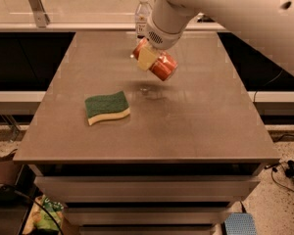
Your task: Knock coke can over
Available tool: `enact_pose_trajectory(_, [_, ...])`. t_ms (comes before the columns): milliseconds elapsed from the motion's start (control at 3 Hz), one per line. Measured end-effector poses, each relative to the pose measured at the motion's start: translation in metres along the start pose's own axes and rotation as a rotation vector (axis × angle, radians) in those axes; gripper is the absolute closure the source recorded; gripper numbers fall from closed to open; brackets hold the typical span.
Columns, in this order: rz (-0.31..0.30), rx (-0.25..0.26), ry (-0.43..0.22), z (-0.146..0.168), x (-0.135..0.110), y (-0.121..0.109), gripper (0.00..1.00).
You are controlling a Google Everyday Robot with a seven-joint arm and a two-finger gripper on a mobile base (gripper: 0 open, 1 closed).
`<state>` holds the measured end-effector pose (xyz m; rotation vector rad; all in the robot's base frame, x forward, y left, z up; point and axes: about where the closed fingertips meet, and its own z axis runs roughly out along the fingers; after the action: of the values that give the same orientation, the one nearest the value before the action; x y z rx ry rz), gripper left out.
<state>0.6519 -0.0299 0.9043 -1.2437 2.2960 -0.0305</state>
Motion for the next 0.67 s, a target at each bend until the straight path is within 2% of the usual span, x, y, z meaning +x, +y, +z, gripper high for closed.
enact_pose_trajectory(667, [-0.053, -0.022, 0.104, 0.024, 0.004, 0.003, 1.0])
